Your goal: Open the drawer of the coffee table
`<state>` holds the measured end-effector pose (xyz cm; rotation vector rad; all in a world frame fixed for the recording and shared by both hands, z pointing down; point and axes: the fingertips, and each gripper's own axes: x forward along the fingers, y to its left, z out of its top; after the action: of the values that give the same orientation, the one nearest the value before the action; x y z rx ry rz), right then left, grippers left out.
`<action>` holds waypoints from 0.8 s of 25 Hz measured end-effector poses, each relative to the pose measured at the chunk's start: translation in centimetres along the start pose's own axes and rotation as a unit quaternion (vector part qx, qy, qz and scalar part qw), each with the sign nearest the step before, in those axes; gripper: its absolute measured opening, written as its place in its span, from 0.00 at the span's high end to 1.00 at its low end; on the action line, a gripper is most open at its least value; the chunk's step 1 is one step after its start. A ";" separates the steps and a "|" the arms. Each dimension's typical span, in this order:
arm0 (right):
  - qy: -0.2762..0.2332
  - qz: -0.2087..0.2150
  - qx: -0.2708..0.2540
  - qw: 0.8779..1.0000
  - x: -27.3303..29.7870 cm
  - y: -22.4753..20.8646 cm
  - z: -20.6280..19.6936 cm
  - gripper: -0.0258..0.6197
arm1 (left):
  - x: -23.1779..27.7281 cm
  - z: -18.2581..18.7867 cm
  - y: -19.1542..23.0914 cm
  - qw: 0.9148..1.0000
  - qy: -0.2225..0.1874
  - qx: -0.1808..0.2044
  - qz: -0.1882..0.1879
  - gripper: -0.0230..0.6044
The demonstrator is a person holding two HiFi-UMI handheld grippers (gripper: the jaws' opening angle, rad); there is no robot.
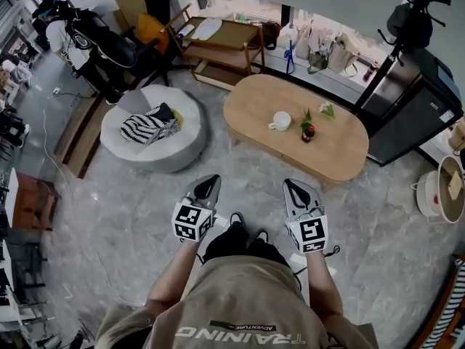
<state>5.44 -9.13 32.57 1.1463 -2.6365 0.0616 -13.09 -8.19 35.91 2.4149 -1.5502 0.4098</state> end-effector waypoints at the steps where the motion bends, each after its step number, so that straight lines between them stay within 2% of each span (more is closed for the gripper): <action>1: 0.002 0.000 0.000 1.000 0.2 -0.1 -0.3 0.95 | 0.4 -0.2 -0.1 1.000 0.001 0.000 -0.003 0.95; 11: 0.036 -0.014 0.007 0.999 1.6 -1.2 -1.7 0.95 | 4.8 -1.4 0.9 0.999 0.018 -0.005 -0.040 0.95; 16: 0.050 -0.011 0.012 0.999 3.4 -2.2 -2.1 0.95 | 8.1 -0.9 2.8 0.999 0.011 -0.010 -0.042 0.95; 20: 0.061 0.001 0.018 0.998 5.6 -2.5 -3.6 0.95 | 10.9 -2.2 5.0 0.999 0.014 -0.018 -0.034 0.95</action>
<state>4.40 -14.28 37.30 1.1139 -2.5395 0.1740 -13.58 -18.70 42.14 2.4165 -1.4473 0.3957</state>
